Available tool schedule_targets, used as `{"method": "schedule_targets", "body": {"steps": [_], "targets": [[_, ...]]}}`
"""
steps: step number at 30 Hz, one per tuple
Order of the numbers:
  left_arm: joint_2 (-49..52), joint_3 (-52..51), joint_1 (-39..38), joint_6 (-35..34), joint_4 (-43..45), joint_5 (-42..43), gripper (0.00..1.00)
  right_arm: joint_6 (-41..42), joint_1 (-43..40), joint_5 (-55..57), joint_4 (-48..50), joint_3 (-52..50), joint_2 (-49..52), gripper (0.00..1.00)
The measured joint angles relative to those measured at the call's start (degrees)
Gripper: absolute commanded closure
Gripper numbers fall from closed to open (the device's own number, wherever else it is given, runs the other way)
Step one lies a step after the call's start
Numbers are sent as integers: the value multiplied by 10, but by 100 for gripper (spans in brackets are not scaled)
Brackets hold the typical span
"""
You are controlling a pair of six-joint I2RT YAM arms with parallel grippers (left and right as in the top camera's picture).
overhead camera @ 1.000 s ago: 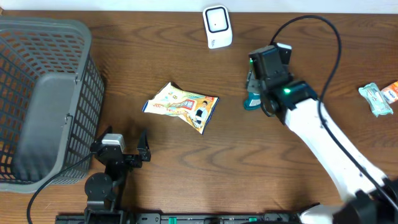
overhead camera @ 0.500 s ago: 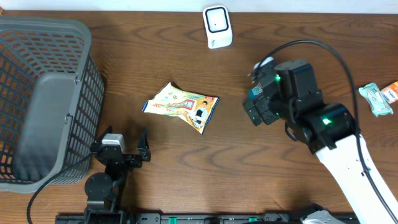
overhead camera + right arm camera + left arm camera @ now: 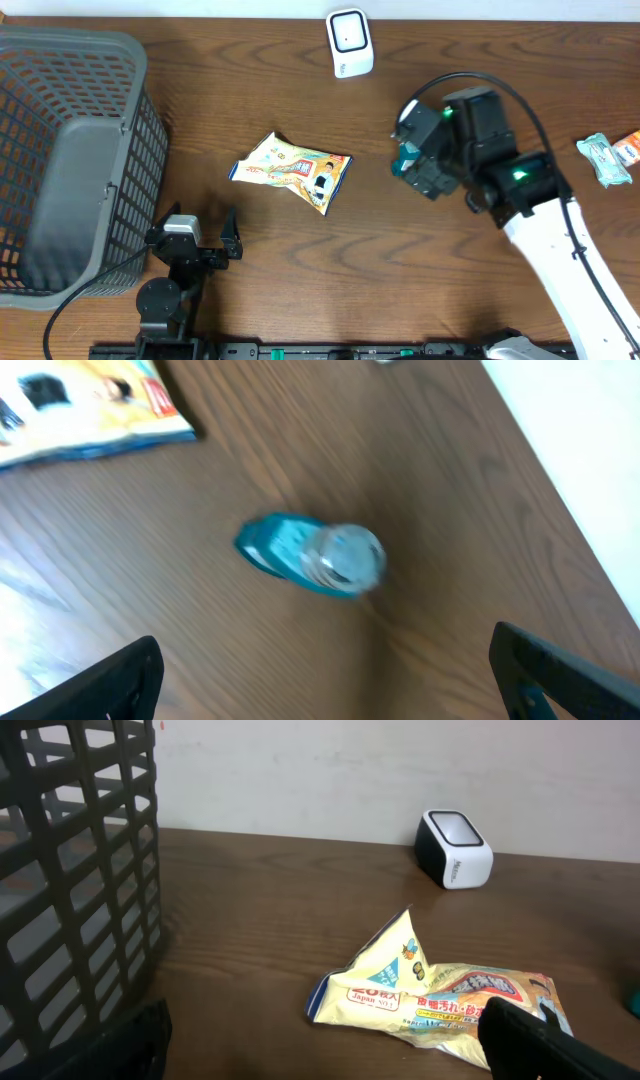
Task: Scan the item barcode
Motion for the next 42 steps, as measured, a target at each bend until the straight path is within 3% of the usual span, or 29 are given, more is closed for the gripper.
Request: {"method": "schedule_targets", "body": {"steps": [7,11,18,29,32,36,37,39,42], "targets": [[0,0,0,0,0,0,2,-85,-133,-154,24,0,53,1],[0,0,0,0,0,0,2,-142,-166,-224,25,0,85,1],[0,0,0,0,0,0,2,-219,-178,-303,58,0,169,1],[0,0,0,0,0,0,2,-245,-178,-312,115,0,216,1],[0,0,0,0,0,0,2,-252,-178,-327,115,0,226,11],[0,0,0,0,0,0,2,-259,-178,-338,114,0,248,54],[0,0,0,0,0,0,2,-261,-178,-339,113,0,252,60],[0,0,0,0,0,0,2,-260,-177,-340,112,-2,253,67],[0,0,0,0,0,0,2,-256,-177,-346,113,-2,253,70]]}}
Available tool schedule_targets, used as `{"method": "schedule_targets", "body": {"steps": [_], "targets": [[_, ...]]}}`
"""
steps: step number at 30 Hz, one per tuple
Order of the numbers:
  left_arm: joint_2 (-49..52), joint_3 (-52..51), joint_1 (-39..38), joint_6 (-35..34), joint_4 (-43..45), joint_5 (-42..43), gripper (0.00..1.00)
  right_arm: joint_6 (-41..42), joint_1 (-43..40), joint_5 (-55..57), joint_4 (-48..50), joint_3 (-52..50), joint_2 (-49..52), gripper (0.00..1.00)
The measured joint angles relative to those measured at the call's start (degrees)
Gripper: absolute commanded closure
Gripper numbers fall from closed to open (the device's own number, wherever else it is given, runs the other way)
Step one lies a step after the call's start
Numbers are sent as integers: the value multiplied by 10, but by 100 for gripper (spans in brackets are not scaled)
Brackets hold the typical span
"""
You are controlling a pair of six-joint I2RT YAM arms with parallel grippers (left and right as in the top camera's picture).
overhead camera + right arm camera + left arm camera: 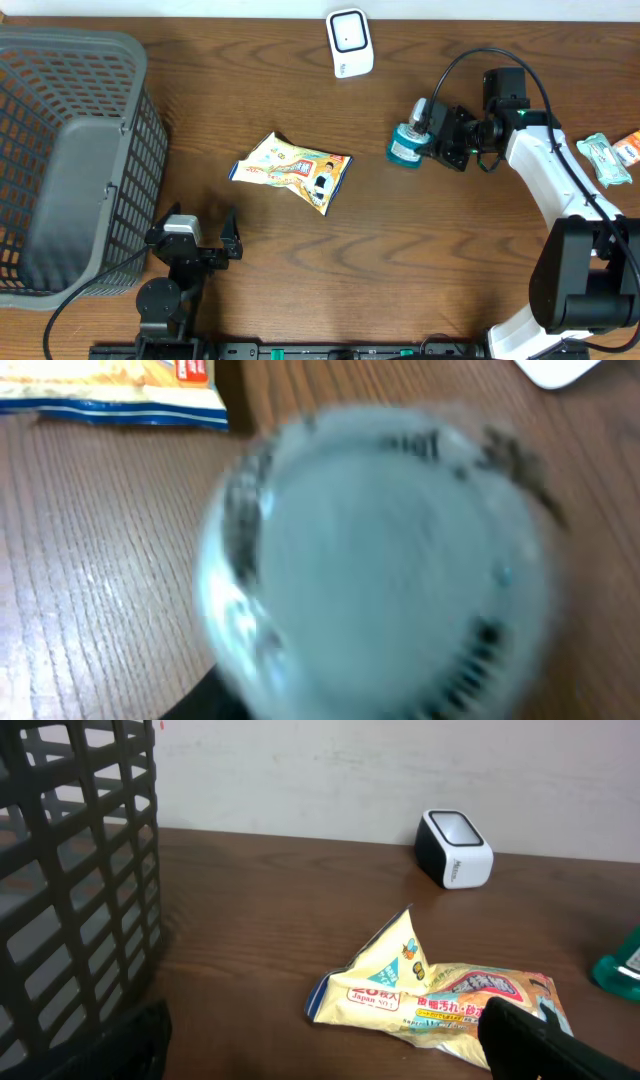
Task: Scan the item barcode
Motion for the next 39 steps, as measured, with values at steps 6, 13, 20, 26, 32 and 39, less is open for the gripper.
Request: {"method": "schedule_targets", "body": {"steps": [6,13,20,26,32,39], "targets": [[0,0,0,0,0,0,2,19,0,-3,1,0,0,60],[0,0,0,0,0,0,2,63,0,-9,16,0,0,1],[0,0,0,0,0,0,2,135,0,-10,45,0,0,1],[0,0,0,0,0,0,2,188,0,-10,44,0,0,1],[0,0,0,0,0,0,2,218,2,-34,45,1,-7,1],[0,0,0,0,0,0,2,221,26,-42,62,1,-7,1]]}}
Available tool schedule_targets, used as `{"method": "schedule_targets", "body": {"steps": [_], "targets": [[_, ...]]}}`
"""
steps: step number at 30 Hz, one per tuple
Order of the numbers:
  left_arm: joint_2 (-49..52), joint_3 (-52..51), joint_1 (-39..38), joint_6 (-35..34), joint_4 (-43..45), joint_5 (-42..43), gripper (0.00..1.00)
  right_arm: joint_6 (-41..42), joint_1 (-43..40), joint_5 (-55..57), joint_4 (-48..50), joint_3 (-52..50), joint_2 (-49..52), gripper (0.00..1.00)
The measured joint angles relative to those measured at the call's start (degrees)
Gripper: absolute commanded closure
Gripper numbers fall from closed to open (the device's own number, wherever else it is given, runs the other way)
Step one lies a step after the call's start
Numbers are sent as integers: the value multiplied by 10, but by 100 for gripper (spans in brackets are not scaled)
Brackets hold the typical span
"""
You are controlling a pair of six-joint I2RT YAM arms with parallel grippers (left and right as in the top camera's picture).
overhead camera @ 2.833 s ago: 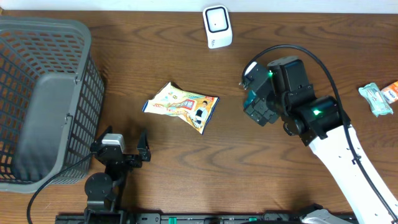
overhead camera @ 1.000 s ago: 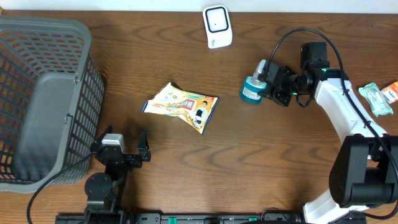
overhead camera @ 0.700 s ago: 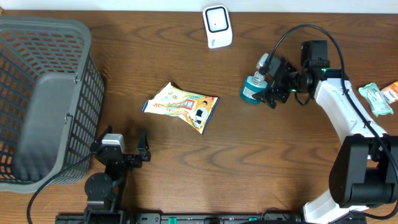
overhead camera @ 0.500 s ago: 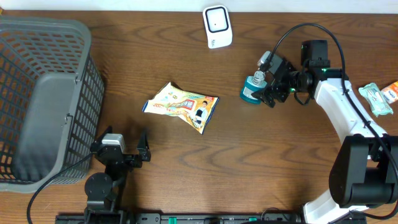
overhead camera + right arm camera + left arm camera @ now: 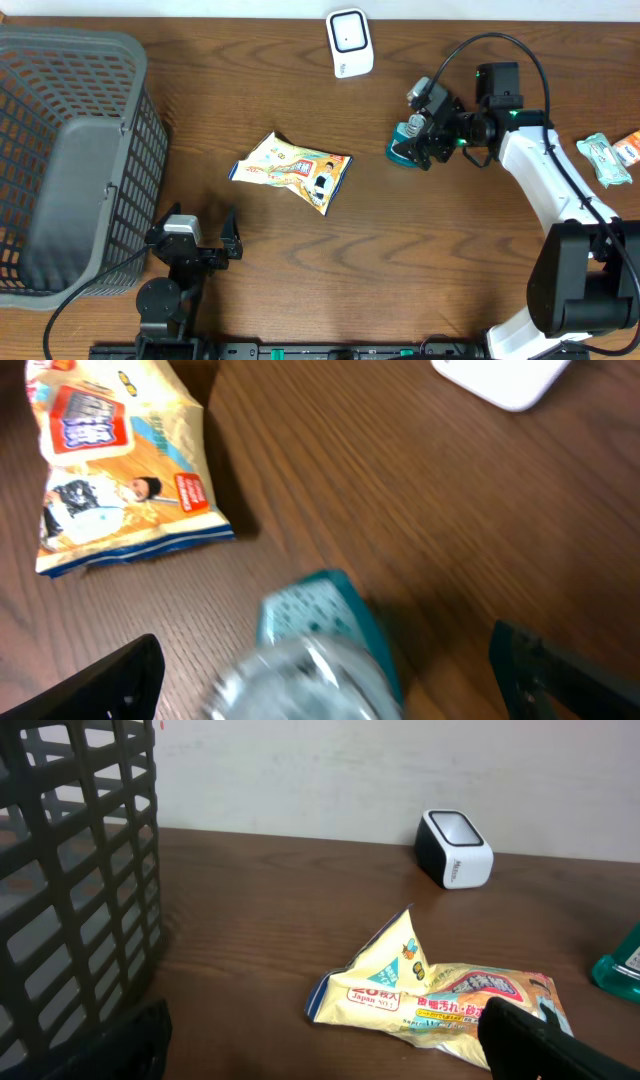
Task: Scan the item barcode
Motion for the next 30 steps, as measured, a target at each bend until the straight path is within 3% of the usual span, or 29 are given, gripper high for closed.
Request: {"method": "schedule_targets", "body": {"steps": [6,25,30], "targets": [[0,0,0,0,0,0,2,0,5,12,5,0,0,2],[0,0,0,0,0,0,2,-1,28,55,36,10,27,31],[0,0,0,0,0,0,2,-5,28,63,41,12,28,63]]}}
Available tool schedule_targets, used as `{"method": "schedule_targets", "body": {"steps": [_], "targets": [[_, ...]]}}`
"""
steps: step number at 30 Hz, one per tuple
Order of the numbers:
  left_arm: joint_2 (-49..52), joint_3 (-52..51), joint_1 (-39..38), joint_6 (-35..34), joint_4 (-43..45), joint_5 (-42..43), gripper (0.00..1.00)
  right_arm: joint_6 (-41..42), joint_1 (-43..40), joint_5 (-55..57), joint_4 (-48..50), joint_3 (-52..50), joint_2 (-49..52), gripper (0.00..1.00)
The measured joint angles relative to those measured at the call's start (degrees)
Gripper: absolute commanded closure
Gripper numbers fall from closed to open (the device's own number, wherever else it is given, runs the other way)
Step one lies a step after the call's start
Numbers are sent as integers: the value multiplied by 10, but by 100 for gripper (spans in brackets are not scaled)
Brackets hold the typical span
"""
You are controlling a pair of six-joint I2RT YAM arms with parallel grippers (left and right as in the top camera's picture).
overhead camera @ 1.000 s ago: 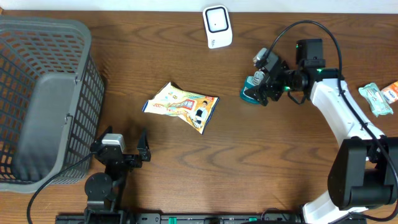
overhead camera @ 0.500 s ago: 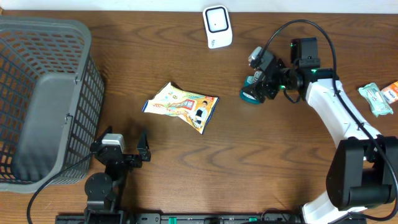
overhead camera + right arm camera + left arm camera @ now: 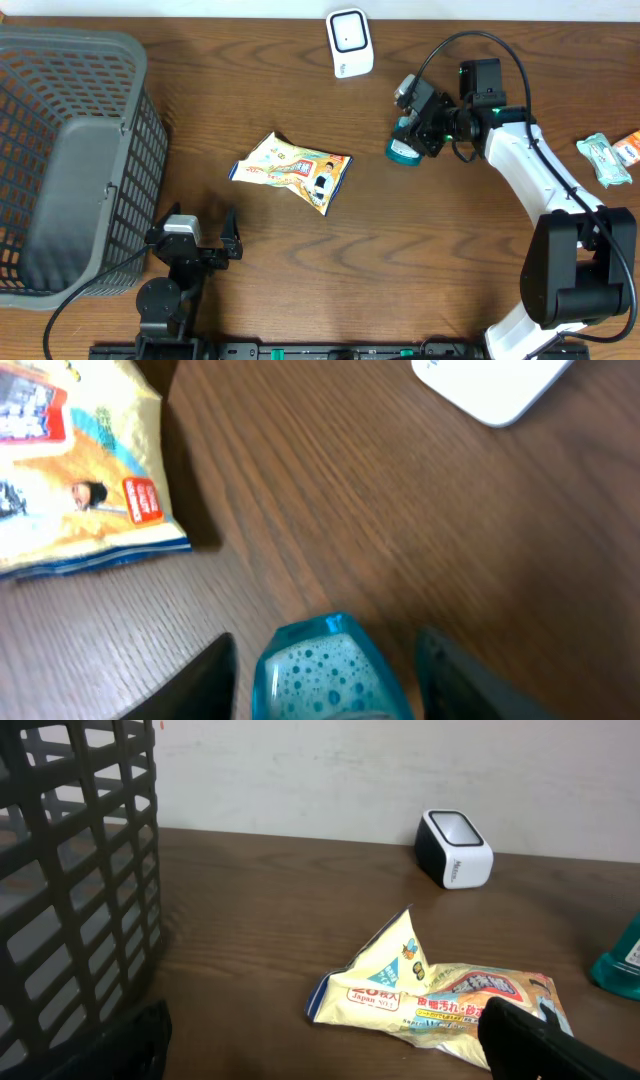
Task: Scan the item barcode
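Note:
A teal bottle (image 3: 398, 153) stands upright on the table, right of centre; the left wrist view catches it at the right edge (image 3: 622, 960). My right gripper (image 3: 408, 138) reaches it from the right. In the right wrist view the bottle (image 3: 320, 660) sits between the fingers (image 3: 215, 680), with a thin gap on each side, so the right gripper (image 3: 328, 682) is open. The white scanner (image 3: 349, 42) stands at the back edge, also seen as the scanner (image 3: 495, 385). My left gripper (image 3: 320, 1050) rests open at the front left.
A yellow snack bag (image 3: 295, 170) lies mid-table, left of the bottle. A large grey basket (image 3: 60, 160) fills the left side. Two small packets (image 3: 605, 158) lie at the far right edge.
The right gripper's fingers, spread wide at the wrist view's edges before, now stand close on both sides of the bottle. The arm has shifted slightly up and left. The left arm is unchanged.
First my right gripper hung above the bottle, looking down at its cap. Then the arm lay low to the bottle's right, the cap filling the wrist view. Then the gripper was wide open at the bottle, and now its fingers flank it closely.

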Motion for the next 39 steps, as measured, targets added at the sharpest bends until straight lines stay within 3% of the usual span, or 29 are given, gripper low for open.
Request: {"method": "schedule_targets", "body": {"steps": [3,8,15,25,31,36,39], "targets": [[0,0,0,0,0,0,2,2,0,2,-5,2,1,81],[0,0,0,0,0,0,2,1,0,2,-11,5,1,94],[0,0,0,0,0,0,2,47,0,5,-10,7,0,94],[0,0,0,0,0,0,2,195,0,-30,-41,1,-78,94],[0,0,0,0,0,0,2,274,0,-194,-48,1,-163,97],[0,0,0,0,0,0,2,385,0,-320,-50,1,-169,93],[0,0,0,0,0,0,2,455,0,-386,-50,1,-168,99]]}}
